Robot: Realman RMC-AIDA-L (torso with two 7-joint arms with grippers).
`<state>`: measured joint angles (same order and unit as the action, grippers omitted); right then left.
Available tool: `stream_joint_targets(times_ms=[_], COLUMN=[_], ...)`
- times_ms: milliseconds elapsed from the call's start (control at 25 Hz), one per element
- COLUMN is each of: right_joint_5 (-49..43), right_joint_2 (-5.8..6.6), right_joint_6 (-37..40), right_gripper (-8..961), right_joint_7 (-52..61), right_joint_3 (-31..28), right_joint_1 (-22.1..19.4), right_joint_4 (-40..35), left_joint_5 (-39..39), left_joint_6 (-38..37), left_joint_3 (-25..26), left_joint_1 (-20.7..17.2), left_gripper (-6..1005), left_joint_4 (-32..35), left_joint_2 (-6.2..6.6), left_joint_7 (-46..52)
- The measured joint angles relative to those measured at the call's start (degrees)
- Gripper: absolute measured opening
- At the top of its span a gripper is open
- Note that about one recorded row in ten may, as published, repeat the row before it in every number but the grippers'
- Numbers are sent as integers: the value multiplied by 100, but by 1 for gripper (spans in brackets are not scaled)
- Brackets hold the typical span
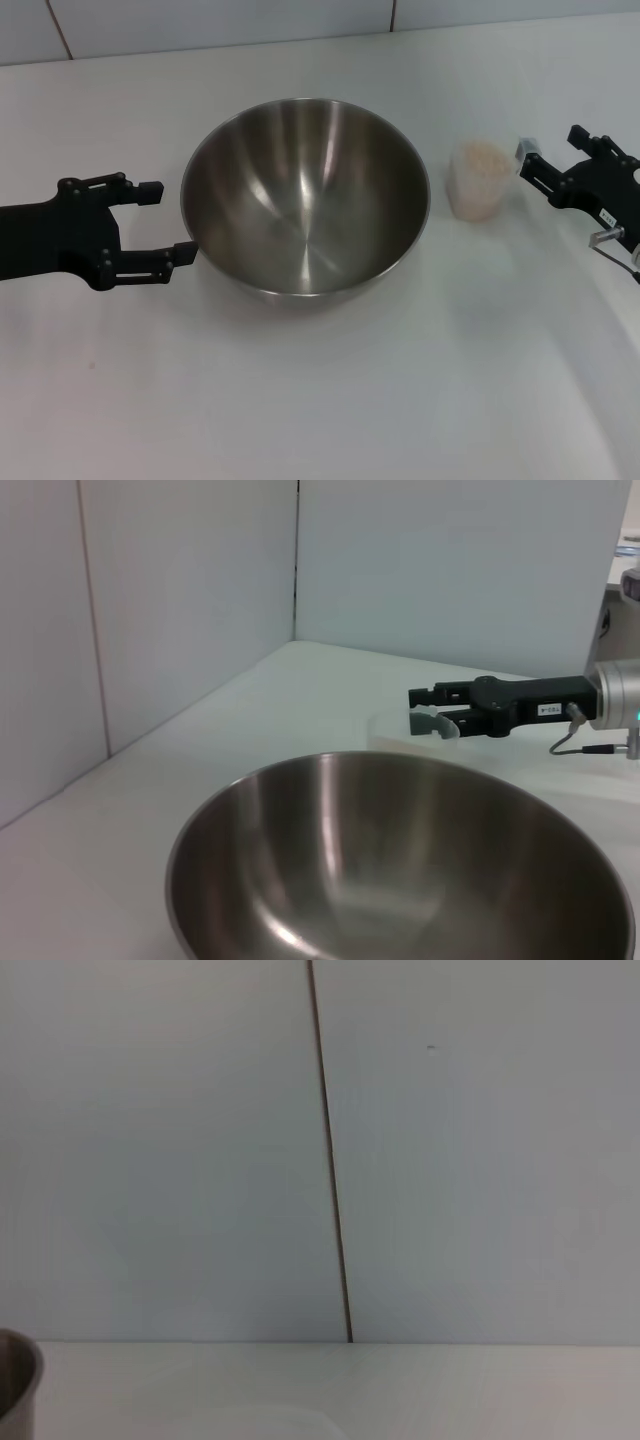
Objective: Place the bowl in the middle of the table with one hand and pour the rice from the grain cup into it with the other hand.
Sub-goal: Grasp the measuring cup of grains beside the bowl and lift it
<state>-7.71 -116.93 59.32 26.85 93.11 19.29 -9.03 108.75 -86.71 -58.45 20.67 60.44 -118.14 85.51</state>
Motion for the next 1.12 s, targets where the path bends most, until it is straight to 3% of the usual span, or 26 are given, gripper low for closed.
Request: stream_joint_targets(times_ms=[240, 320, 600, 760, 920, 1120], right_joint_5=[21, 20, 21, 19, 23, -7], right_joint_2=[-118, -118, -119, -119, -131, -207], right_joint_6=[6, 25, 55, 96, 353, 1270], right_gripper=[771, 564, 346, 131, 68, 20], right_joint_7=[-330, -331, -369, -427, -569, -1049], right_joint_3=[-167, -174, -172, -171, -248, -459], right_joint_1=[-19, -20, -26, -38, -115, -371], right_joint_4=[-46, -50, -76, -118, -177, -400], left_joint_5=[16, 16, 63, 145, 147, 147], left_joint_6=[-9, -10, -30, -38, -75, -104], left_joint_3=[-43, -43, -112, -114, -113, -112], left_joint_1=[22, 24, 38, 100, 114, 125], left_gripper=[844, 844, 844, 844, 844, 844], left_joint_4=[15, 23, 63, 65, 79, 145], left_joint_2=[11, 11, 10, 2, 2, -6], left_joint_7=[3, 3, 6, 69, 74, 83])
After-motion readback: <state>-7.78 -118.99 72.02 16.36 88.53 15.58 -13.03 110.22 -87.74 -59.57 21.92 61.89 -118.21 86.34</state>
